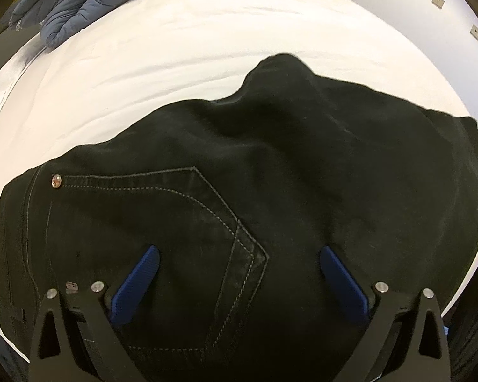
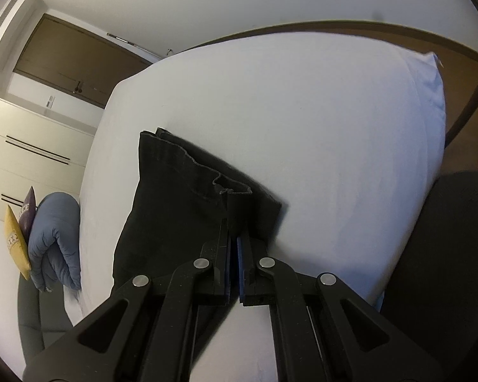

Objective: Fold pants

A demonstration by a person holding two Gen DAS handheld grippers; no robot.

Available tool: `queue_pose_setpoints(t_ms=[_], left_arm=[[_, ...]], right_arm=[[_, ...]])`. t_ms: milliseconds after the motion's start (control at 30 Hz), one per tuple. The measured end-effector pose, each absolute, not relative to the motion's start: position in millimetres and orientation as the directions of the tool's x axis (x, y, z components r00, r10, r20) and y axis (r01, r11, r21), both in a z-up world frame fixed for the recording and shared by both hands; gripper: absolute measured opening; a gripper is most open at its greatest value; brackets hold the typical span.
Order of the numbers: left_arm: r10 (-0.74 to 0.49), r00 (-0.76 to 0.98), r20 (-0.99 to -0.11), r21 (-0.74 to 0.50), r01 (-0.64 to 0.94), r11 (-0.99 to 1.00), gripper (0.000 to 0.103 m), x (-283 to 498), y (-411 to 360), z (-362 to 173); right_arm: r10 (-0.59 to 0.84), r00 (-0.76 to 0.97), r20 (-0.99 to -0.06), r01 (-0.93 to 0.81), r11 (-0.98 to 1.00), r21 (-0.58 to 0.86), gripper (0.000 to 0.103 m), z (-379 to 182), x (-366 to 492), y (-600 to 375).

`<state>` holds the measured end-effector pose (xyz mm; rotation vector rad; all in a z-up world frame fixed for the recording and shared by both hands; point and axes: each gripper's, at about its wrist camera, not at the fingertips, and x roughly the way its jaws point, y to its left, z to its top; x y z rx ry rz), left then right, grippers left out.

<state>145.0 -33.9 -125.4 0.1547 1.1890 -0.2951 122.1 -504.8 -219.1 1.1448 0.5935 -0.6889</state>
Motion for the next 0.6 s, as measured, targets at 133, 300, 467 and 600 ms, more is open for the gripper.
queue_pose_setpoints(t_ms=[133,300,467,600], left_arm=[[-0.171,0.370,-0.913,-0.068,0.276,0.959,0.103,138,-24,-120],[-0.165,0.384,-0.909,-0.057,0.278,0.959,0.103,134,-27,-126],[-0.153,0.398,-0.905,-0.036,0.286,0.958,0.103,123,-40,-130],[-0.153,0.399,-0.904,-0.035,0.288,0.957,0.103,120,-39,-125]], right_arm=[[-0.191,0.656,-0.730,0.752,0.246,0.611,0.001,-216,106,-503],[-0.120,0.664,-0.738,0.735,0.282,0.616,0.001,-220,111,-509],[-0.081,0.665,-0.742,0.726,0.304,0.617,0.003,-216,111,-506],[-0.035,0.707,-0.707,0.701,0.172,0.692,0.005,-221,95,-516]])
